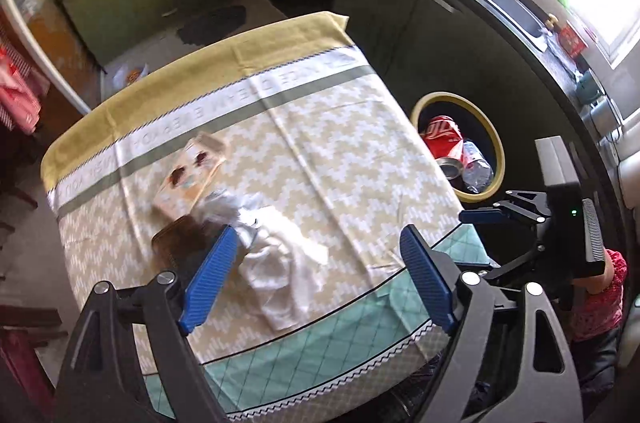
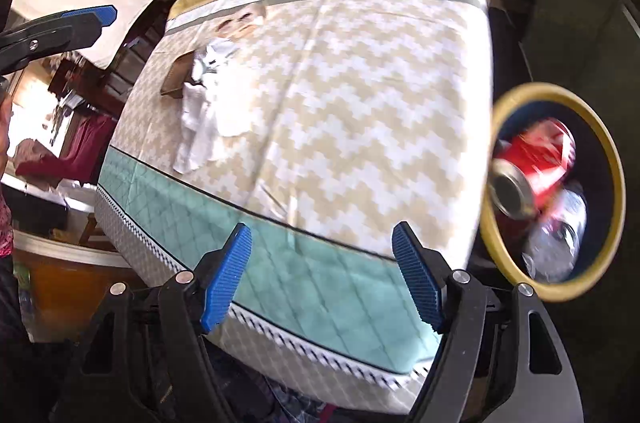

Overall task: Collect trash
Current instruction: 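Grasp the white tissue with the right tool while the left tool grasps the brown plastic tray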

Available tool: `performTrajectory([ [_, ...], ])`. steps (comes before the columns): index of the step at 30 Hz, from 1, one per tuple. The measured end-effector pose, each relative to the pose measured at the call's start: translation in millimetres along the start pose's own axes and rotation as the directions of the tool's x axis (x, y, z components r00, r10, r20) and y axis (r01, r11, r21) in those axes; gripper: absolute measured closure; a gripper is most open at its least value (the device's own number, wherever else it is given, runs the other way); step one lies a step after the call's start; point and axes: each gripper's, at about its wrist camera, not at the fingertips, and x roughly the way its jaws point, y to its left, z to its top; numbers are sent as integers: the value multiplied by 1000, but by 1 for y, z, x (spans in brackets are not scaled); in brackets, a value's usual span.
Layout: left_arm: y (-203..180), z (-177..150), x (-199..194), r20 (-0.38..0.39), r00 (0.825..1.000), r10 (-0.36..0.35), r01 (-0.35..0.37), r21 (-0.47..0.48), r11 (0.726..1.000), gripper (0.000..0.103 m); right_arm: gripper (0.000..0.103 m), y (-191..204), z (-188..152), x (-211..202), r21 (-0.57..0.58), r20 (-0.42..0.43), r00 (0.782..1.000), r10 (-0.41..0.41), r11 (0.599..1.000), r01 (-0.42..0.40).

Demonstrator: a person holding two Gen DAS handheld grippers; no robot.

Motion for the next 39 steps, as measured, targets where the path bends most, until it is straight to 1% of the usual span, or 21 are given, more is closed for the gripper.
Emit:
performTrajectory([
  [1,16,-10,-5,-2,1000,9,-9,-28,1000,23,34,16,11,12,-23,-10,1000,8,1000,-8],
  [3,48,-27,-11,9,1000,29,-28,-70,997,23,40,41,30,34,-55,-32,999,25,998,-27],
  [5,70,-43,-15,10,999,42,-41,-100,994,23,42,61,48,53,-80,-49,999,24,996,-28],
  [7,87,-55,-16,3,999,39,-38,-133,990,23,43,75,64,69,-88,-59,998,16,996,-21],
  [10,100,-67,-10,-16,999,44,-46,-140,989,23,43,88,81,86,-92,-76,997,-11,996,4],
  [13,109,-73,0,-36,999,27,-33,-158,987,23,43,92,91,102,-86,-102,994,-41,996,32],
  [14,110,-74,3,-40,999,25,-31,-163,986,23,54,92,93,106,-82,-106,993,-45,996,37],
  [15,112,-73,7,-45,999,24,-31,-165,986,23,76,93,94,111,-83,-112,993,-47,996,38],
  [16,113,-72,11,-50,999,20,-28,-167,986,23,85,94,94,116,-88,-119,992,-44,996,33],
  [18,115,-69,19,-60,998,7,-17,-174,985,23,90,100,92,119,-111,-102,993,-62,992,50],
  [19,115,-67,24,-67,998,4,-15,-175,985,23,91,101,88,117,-128,-95,993,-68,990,55],
  [21,117,-63,34,-87,996,2,-17,-178,984,23,91,107,80,107,-145,-81,995,-53,989,40],
  [26,128,-52,67,-153,988,-3,-32,-230,973,23,91,106,58,59,-164,-36,998,-42,986,35],
  [31,135,-40,103,-219,975,-27,-44,-312,949,22,91,88,42,12,-122,23,998,-60,991,62],
  [33,139,-37,113,-230,973,-5,-75,-338,938,22,91,77,39,-1,-97,38,998,-55,994,58],
  [35,143,-35,120,-243,970,17,-104,-351,931,23,91,71,40,-6,-77,40,999,-23,997,26],
  [36,146,-34,123,-249,968,29,-119,-358,926,26,91,70,39,-8,-68,34,999,18,998,-16],
  [38,151,-35,127,-260,965,42,-140,-371,918,31,91,66,37,-20,-67,33,989,143,988,-140],
  [39,154,-37,129,-266,963,43,-145,-377,915,36,91,71,40,-20,-89,45,991,127,988,-122],
])
